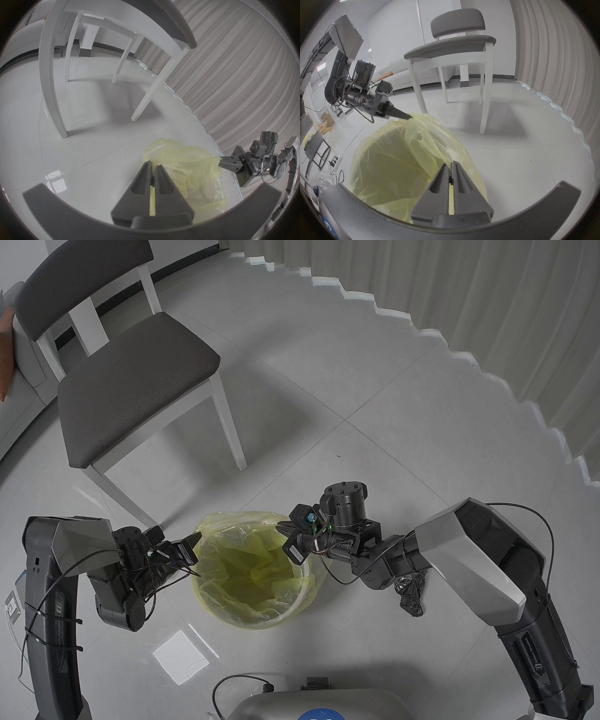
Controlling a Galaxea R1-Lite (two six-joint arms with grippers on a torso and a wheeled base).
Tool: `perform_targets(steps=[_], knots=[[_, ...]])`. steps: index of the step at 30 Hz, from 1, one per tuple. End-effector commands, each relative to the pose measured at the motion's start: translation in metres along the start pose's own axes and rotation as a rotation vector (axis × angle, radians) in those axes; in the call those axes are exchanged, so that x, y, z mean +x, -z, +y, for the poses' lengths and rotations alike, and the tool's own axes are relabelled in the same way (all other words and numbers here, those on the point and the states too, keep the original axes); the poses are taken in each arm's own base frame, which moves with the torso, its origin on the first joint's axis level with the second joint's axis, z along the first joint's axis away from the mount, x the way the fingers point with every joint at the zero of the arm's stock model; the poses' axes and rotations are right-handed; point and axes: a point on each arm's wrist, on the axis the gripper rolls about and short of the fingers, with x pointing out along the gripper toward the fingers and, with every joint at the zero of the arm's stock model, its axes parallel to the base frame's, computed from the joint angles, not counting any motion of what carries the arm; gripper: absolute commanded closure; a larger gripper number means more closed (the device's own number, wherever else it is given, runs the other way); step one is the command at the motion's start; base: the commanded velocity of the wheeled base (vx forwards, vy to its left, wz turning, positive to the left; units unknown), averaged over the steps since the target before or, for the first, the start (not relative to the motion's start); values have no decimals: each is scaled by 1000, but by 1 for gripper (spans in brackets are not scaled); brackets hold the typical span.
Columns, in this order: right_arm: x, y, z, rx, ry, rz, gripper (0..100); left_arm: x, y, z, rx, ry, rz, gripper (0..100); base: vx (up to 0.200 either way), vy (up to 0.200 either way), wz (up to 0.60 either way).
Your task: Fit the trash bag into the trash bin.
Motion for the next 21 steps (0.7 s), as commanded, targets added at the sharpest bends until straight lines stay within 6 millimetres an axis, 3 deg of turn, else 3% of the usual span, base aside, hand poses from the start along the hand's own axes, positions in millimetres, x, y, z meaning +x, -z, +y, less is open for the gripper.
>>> perform_targets(steps=[1,21], knots=[[1,-2,-10,0,21,-13,100,3,0,1,5,8,-16,100,0,0,0],[3,4,-18,10,18,-20,100,9,4,12,0,-19,-32,100,0,0,0]])
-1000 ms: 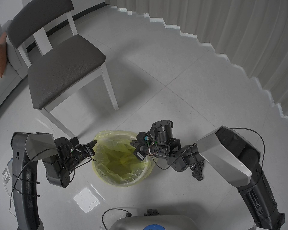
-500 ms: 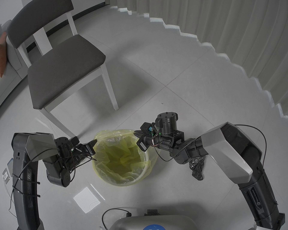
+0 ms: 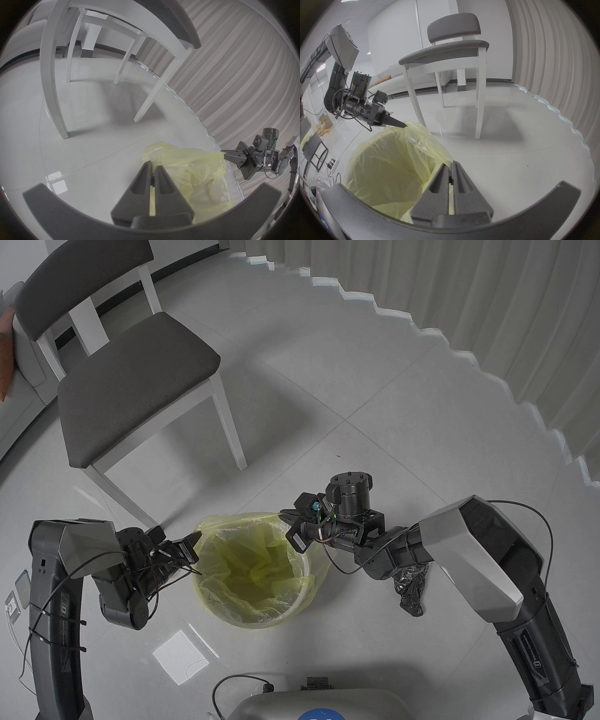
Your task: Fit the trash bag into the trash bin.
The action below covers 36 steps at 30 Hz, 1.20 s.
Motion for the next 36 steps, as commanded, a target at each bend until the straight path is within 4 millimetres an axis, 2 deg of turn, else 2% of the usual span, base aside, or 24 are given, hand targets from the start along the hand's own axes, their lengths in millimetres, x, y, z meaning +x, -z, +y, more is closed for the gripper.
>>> perform_targets(steps=[1,11,19,20,29,36], knots=[[2,6,1,2,-2,10,100,1,2,2,2,2,-10,100,0,0,0],[6,18,0,8,1,20,100,13,8,11,5,-14,-35,100,0,0,0],[5,17,-4,8,11,14,100,16,11,12,-1,-23,-39,100,0,0,0],[5,17,-4,8,11,14,0,16,10,12,-6,-24,-41,100,0,0,0],[3,9,-8,31,24,-15,0,14,4,6,-20,-18,-50,100,0,0,0],[-3,2,-15,28,41,-33,0,16,9,8,-21,-18,-42,100,0,0,0]])
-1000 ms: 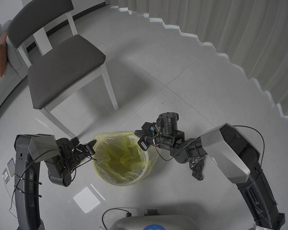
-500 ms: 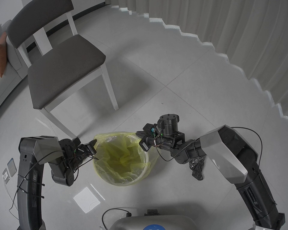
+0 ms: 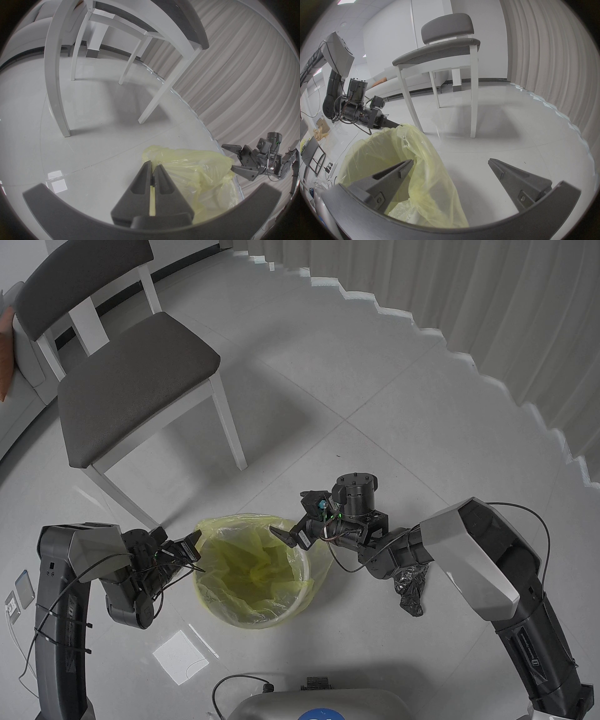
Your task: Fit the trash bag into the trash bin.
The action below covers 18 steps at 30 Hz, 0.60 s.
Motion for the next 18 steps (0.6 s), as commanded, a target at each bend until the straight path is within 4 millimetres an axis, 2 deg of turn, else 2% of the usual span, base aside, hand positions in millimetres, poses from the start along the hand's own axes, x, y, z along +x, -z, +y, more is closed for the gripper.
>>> perform_targets(steps=[1,7,13,14,16,18], knots=[[-5,-6,-5,-3,12,-14,0,2,1,1,5,7,-14,100,0,0,0],[-23,-21,-20,-5,44,-35,0,8,4,10,6,-8,-30,100,0,0,0],[-44,-41,-39,-8,86,-60,0,6,4,9,5,-10,-26,100,0,0,0],[-48,-44,-43,-9,94,-64,0,5,4,9,5,-10,-26,0,0,0,0],[-49,-44,-44,-8,95,-62,0,5,4,9,4,-12,-24,0,0,0,0],[-64,-49,-56,-5,125,-67,0,2,4,8,1,-15,-15,0,0,0,0]])
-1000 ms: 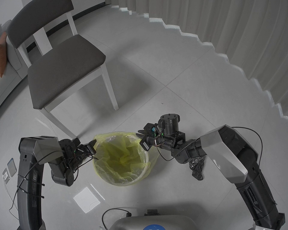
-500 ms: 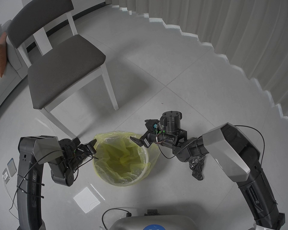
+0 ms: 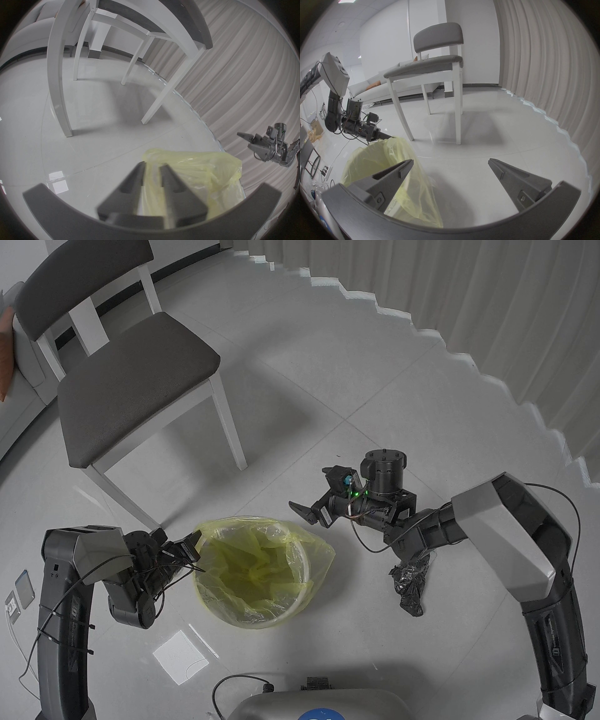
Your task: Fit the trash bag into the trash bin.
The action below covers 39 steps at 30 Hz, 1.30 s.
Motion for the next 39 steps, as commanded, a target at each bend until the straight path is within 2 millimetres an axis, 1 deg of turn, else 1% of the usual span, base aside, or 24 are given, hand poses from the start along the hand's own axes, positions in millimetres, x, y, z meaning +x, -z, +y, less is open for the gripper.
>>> perform_targets(steps=[1,4,8,12,15,18,21,25,28,32,34,35,36,39], knots=[[-22,-19,-21,-1,44,-24,0,-4,0,-1,0,2,0,0,0,0,0],[-41,-26,-36,11,79,-23,0,-7,-1,-2,1,-2,4,0,0,0,0],[-68,-37,-51,56,114,-18,0,-17,-3,4,-4,-31,18,0,0,0,0],[-94,-32,-67,98,158,20,0,-28,-8,14,-10,-69,20,0,0,0,0],[-108,-26,-73,117,179,42,0,-34,-11,21,-11,-91,20,0,0,0,0],[-119,-17,-79,130,199,71,0,-39,-11,24,-19,-103,31,0,0,0,0],[-127,-7,-85,161,217,102,0,-48,-13,20,-27,-83,57,0,0,0,0],[-136,8,-89,200,237,139,0,-62,-21,9,-35,-31,90,0,0,0,0],[-139,16,-91,222,245,151,0,-67,-24,5,-45,0,110,0,0,0,0],[-143,25,-92,242,253,169,0,-68,-22,10,-63,20,125,0,0,0,0],[-146,31,-90,248,253,184,0,-65,-15,16,-75,7,136,0,0,0,0],[-146,31,-90,248,253,184,0,-65,-15,16,-75,7,136,0,0,0,0],[-146,36,-91,255,258,195,0,-67,-17,22,-93,-1,128,0,0,0,0],[-145,44,-92,262,259,211,0,-66,-16,29,-117,-2,131,0,0,0,0]])
